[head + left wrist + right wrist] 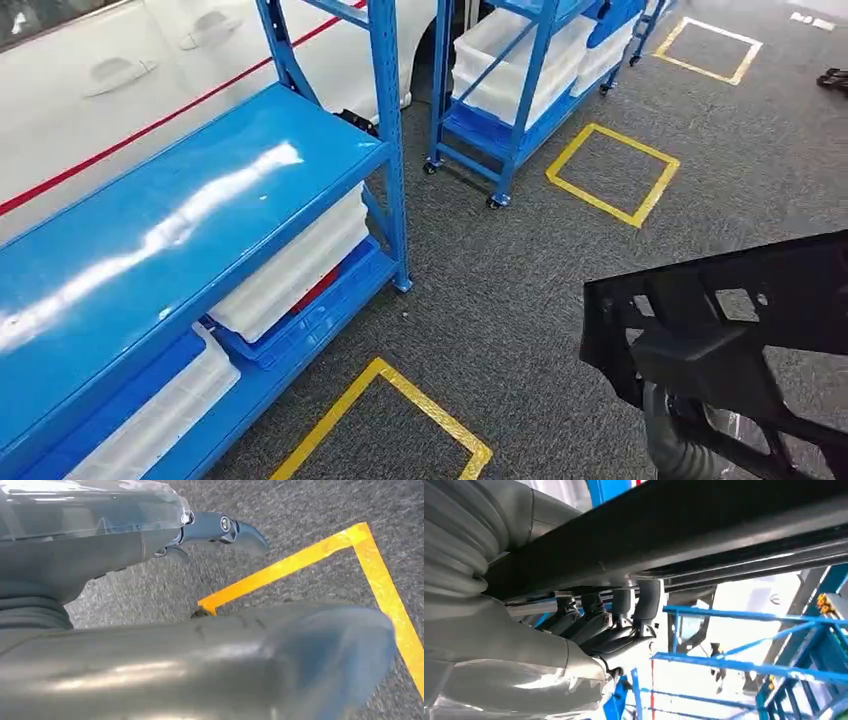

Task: Take the parts from the cabinet and place them on the table.

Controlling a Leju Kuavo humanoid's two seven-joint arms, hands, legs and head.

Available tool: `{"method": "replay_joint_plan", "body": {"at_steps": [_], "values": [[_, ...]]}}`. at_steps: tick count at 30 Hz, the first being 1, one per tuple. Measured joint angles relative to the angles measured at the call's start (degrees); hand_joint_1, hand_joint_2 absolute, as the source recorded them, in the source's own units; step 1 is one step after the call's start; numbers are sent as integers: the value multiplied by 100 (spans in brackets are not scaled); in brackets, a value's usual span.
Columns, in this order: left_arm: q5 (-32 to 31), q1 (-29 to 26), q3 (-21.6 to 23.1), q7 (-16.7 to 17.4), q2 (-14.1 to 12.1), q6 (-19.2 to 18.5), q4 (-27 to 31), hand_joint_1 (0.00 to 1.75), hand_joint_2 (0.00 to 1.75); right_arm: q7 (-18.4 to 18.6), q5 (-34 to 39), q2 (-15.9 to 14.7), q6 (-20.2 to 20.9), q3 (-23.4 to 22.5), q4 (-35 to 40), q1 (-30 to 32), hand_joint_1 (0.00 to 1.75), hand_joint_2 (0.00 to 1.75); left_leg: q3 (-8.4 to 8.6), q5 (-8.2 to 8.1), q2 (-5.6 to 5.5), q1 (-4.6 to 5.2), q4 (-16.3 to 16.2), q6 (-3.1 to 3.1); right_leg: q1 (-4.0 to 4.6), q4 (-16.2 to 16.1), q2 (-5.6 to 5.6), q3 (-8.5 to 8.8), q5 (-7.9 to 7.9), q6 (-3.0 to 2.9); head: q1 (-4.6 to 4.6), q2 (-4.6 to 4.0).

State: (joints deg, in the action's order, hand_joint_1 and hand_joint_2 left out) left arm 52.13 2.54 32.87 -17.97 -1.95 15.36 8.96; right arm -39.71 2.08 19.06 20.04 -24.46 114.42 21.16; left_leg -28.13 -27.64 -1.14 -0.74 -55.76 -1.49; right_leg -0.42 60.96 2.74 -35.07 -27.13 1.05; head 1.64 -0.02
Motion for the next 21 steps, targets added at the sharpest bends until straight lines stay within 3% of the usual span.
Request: {"method": "replay_joint_plan", "body": {"at_steps": [1,2,3,4,5,7,8,9,10,13,14,15,16,18,19,20,21], "values": [[13,-13,-13,-19,2,-6,0,0,0,4,2,2,22,-4,-32,-34,175,175,-15,9,87,12,-1,-11,-2,348,-147,-173,-234,27,0,0],[17,-26,-28,-37,4,-15,0,0,0,4,2,2,37,-6,-67,-55,175,175,-32,9,159,18,-12,-11,-16,792,-208,-383,-459,50,0,0],[31,-33,-39,-57,4,-17,0,0,0,4,2,4,39,-15,-98,-57,175,175,-53,8,244,25,-21,-11,-33,1235,-224,-584,-632,72,-2,0],[42,-34,-52,-68,4,-20,0,0,0,4,0,7,41,-24,-131,-55,175,175,-71,8,320,27,-35,-10,-45,1492,-232,-697,-684,88,0,0],[66,-30,-66,-74,7,-20,0,0,0,4,0,7,39,-37,-166,-56,175,175,-75,4,396,27,-47,-5,-55,1466,-247,-667,-595,101,0,0],[70,-23,-76,-81,20,-22,0,0,0,4,0,7,33,-59,-208,-61,175,175,-78,-22,532,24,-74,25,-73,641,-327,-195,-148,106,-2,0],[72,-14,-76,-83,31,-35,0,0,0,4,0,7,18,-59,-221,-67,175,175,-65,-47,589,23,-99,51,-73,62,-477,137,62,97,0,0],[72,-14,-79,-85,33,-42,0,0,0,4,4,7,-2,-59,-236,-90,175,175,-67,-68,638,41,-115,86,-24,-188,-674,255,-42,32,0,0],[74,-13,-79,-87,33,-46,0,0,0,4,4,15,-20,-59,-249,-99,175,175,-83,-100,678,73,-150,124,-15,-231,-609,246,26,-31,0,0],[74,26,-79,-92,46,-61,0,0,0,4,17,33,-59,-68,-269,-98,175,175,-22,-91,816,66,-118,209,14,-205,-440,192,35,-138,0,0],[74,30,-79,-89,50,-61,0,0,0,2,17,39,-61,-68,-269,-98,175,175,-31,-136,741,39,-145,255,-27,-247,-384,208,71,-195,0,0],[74,26,-79,-74,52,-61,0,0,0,2,24,54,-68,-70,-269,-102,175,175,-86,-276,448,23,-292,284,-33,-253,-338,197,85,-219,0,0],[74,28,-79,-59,55,-61,0,0,0,2,39,59,-70,-70,-273,-123,175,175,-227,-507,269,18,-630,293,-34,-252,-288,180,95,-241,2,0],[74,15,-79,-2,55,-61,0,0,0,2,89,68,-77,-70,-291,-144,175,175,-674,-960,163,19,-1607,297,-14,-249,-167,150,110,-270,0,0],[74,5,-79,18,55,-61,0,0,0,2,118,68,-79,-72,-308,-145,175,175,-857,-1044,160,19,-1981,288,-1,-241,-83,140,115,-277,2,0],[74,0,-79,35,59,-61,0,0,0,2,122,68,-66,-81,-326,-145,175,175,-891,-965,157,19,-2017,273,8,-235,-6,138,116,-277,2,0],[76,-1,-79,51,61,-59,0,0,0,4,125,68,-42,-94,-345,-147,175,175,-789,-750,149,20,-1767,248,16,-227,83,144,116,-277,0,0]]}}
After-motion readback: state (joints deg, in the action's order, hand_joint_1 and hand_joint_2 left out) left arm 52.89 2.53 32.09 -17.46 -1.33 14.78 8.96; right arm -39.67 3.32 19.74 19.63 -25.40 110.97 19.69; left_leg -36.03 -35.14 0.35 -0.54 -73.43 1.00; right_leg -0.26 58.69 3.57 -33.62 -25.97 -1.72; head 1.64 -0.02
